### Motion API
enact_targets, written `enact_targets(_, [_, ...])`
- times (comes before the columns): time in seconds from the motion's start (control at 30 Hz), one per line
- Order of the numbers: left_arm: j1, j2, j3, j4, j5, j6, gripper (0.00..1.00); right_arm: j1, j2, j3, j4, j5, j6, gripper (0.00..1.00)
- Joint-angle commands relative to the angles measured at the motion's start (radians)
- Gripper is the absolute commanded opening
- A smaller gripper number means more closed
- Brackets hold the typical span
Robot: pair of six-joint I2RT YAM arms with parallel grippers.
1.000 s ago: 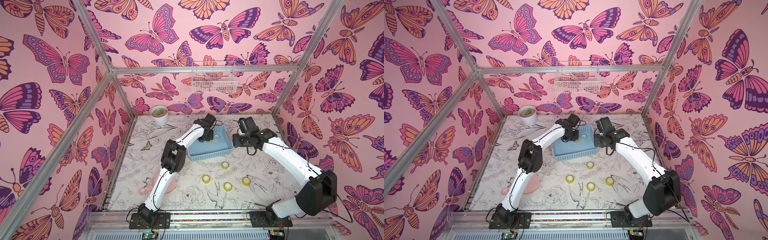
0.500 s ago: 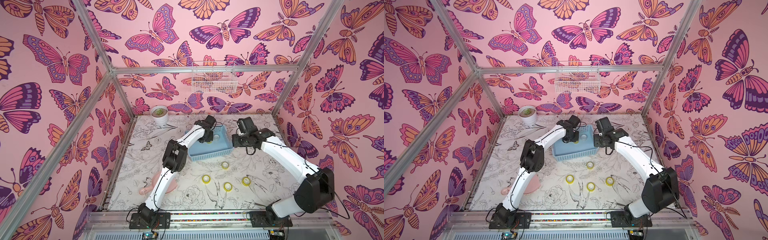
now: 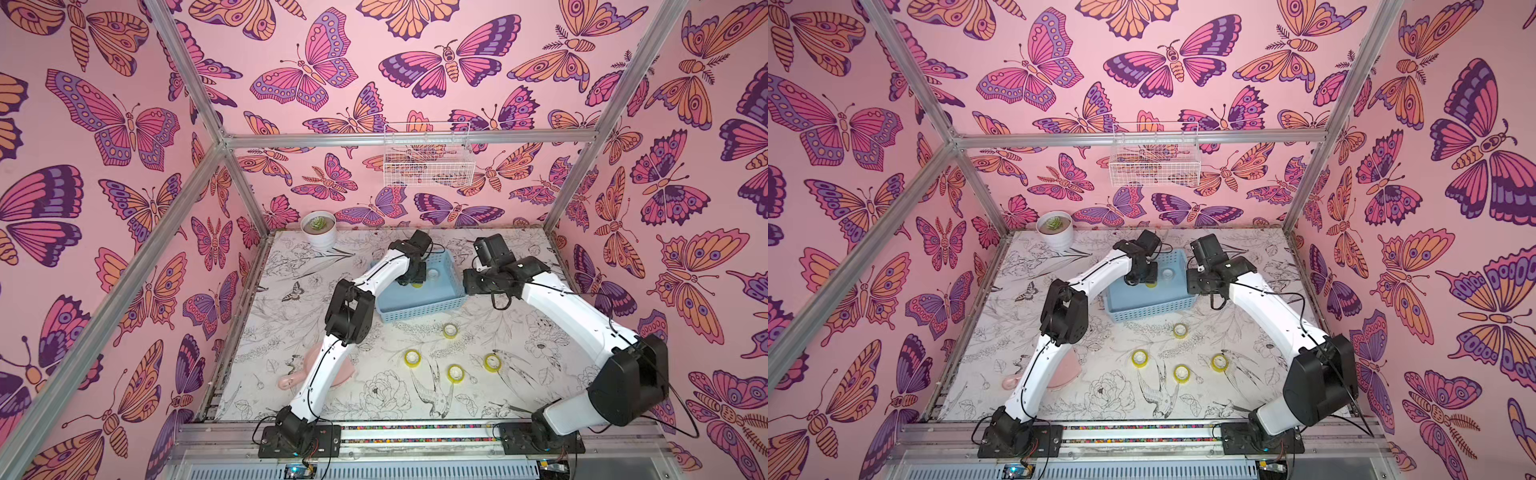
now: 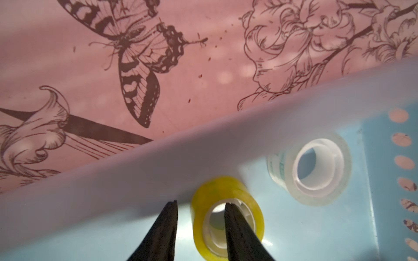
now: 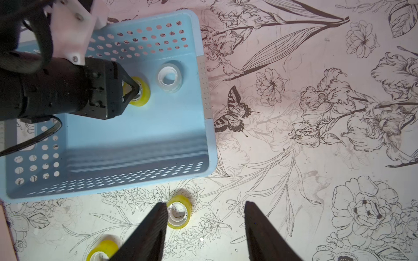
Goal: Put the transparent tape into the storage box
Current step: Place the tape in the storage box, then pick up the tape from the center of the board.
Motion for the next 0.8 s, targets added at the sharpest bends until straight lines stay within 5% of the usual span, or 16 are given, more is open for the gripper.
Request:
enact_targets(0.0, [-0.001,-0.127,-0.020,-0.004,-0.034,0.018,0.41,-0.006,0.006,0.029,-0.005,-0.027,-0.015,0.60])
enact_targets(0.23, [-0.001,-0.349,-0.195,0.038,-0.056,0.013,0.54,-0.006,0.008,0.007,-0.034,-0.082,-0.031,0.60])
enact_targets(0.77, [-0.005,-0.958,-0.887,0.193,-0.105,-0.080,0.70,0.076,0.007,-0.267,0.054,-0.112,0.018,0.58])
